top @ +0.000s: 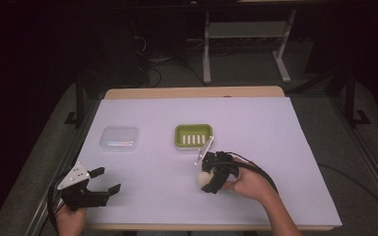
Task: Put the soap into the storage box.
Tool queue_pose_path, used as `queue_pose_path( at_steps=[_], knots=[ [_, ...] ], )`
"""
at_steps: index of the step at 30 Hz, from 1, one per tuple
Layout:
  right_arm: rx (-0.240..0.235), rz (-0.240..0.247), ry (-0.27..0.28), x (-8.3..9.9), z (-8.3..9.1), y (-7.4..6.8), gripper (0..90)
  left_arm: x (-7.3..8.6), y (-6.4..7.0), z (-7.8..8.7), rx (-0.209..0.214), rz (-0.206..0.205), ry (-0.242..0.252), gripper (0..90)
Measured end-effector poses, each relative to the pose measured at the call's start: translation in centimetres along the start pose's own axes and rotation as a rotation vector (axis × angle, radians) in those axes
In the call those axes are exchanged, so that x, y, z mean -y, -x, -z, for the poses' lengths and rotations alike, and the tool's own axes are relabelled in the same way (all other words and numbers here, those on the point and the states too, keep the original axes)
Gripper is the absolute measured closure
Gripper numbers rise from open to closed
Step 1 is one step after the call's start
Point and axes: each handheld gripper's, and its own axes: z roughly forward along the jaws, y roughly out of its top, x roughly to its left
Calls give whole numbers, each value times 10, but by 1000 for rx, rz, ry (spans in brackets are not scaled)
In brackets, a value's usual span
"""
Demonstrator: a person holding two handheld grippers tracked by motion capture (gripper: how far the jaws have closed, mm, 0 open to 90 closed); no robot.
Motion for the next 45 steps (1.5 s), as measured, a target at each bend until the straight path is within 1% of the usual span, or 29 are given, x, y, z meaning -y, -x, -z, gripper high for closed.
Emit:
queue_pose_path(
  at_steps=[1,4,6,7,12,16,19,24,27,30,35,37,42,44,45],
  knots=[
    [1,7,2,-1,1,1,223,0,0,0,1,1,2,130],
    [-1,8,17,-6,5,5,222,0,0,0,-1,2,-1,130],
    [-6,4,22,-8,7,7,223,0,0,0,-1,0,-3,130],
    [-1,5,25,-9,8,9,223,0,1,-1,-1,6,2,130],
    [0,1,36,-15,13,15,223,0,0,-1,-2,5,2,130],
    [8,10,25,-21,14,20,223,0,1,-1,-3,1,-1,130],
    [5,13,32,-25,16,23,223,-1,1,-1,-4,0,-2,130],
    [10,16,33,-32,18,27,223,-1,1,-1,-1,17,11,130],
    [8,20,39,-33,19,29,223,-1,1,0,-2,14,9,130],
    [6,21,34,-38,20,34,223,-1,1,-1,-1,13,8,130],
    [-7,11,38,-44,23,42,223,-1,1,0,-3,13,8,130],
    [10,14,24,-48,24,44,223,-1,0,0,-6,9,4,130],
    [1,4,32,-53,26,51,223,-1,0,1,-6,7,8,130],
    [10,1,30,-56,26,57,223,-1,1,1,-6,7,7,130],
    [5,-3,27,-57,27,59,223,-1,1,0,-6,9,8,130]
  ],
)
